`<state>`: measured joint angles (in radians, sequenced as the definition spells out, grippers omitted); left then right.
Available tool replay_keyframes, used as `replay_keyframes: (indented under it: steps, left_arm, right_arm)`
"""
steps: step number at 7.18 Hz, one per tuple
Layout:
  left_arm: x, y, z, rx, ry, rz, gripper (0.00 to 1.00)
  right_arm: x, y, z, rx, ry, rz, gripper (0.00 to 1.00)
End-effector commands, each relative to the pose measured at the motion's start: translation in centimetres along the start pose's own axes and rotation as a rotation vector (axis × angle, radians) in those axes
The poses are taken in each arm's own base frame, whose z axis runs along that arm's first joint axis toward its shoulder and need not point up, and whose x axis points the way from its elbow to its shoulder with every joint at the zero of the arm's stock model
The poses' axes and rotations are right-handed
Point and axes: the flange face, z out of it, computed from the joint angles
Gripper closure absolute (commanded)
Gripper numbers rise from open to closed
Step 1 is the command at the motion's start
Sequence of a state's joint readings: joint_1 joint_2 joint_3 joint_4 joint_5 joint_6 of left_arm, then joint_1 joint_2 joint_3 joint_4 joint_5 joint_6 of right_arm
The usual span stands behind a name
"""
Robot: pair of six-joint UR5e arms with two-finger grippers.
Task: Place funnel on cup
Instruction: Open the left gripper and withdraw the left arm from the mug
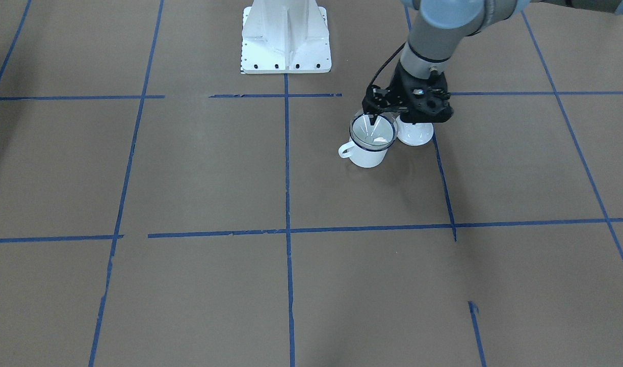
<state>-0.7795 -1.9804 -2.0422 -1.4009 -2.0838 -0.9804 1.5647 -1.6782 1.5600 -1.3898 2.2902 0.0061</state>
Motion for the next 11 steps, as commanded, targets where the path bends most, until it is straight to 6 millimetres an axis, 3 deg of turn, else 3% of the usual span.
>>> replay_keyframes:
  steps: [1, 2, 3, 4, 6, 7, 10, 11]
  left_arm:
    - [-13.5, -3.3, -5.1, 0.081, -0.072, 0.148, 0.00]
    - [-23.2, -4.0, -7.6, 0.048, -0.057, 0.184, 0.00]
    - [-32.0, -3.5, -8.7, 0.032, -0.085, 0.262, 0.00]
    - [-40.8, -3.8, -9.8, 0.030, -0.104, 0.203, 0.00]
    - [-48.5, -1.1, -5.1, -0.086, -0.101, 0.058, 0.00]
    - [-49.6, -0.9, -5.0, -0.087, -0.088, 0.032, 0.00]
    - [-54.8, 4.8, -5.0, -0.014, -0.052, 0.098, 0.00]
    - [-55.2, 5.3, -5.5, 0.009, -0.008, 0.110, 0.00]
  right_arm:
    - [0.0, 0.0, 0.0, 0.000, 0.000, 0.000, 0.00]
    - [0.0, 0.0, 0.0, 0.000, 0.000, 0.000, 0.00]
    - [0.0, 0.0, 0.0, 0.000, 0.000, 0.000, 0.00]
    - [0.0, 0.0, 0.0, 0.000, 0.000, 0.000, 0.00]
    - [0.0, 0.0, 0.0, 0.000, 0.000, 0.000, 0.00]
    - [0.0, 0.0, 0.0, 0.000, 0.000, 0.000, 0.00]
    - [0.0, 0.0, 0.0, 0.000, 0.000, 0.000, 0.00]
    - [0.0, 0.0, 0.0, 0.000, 0.000, 0.000, 0.00]
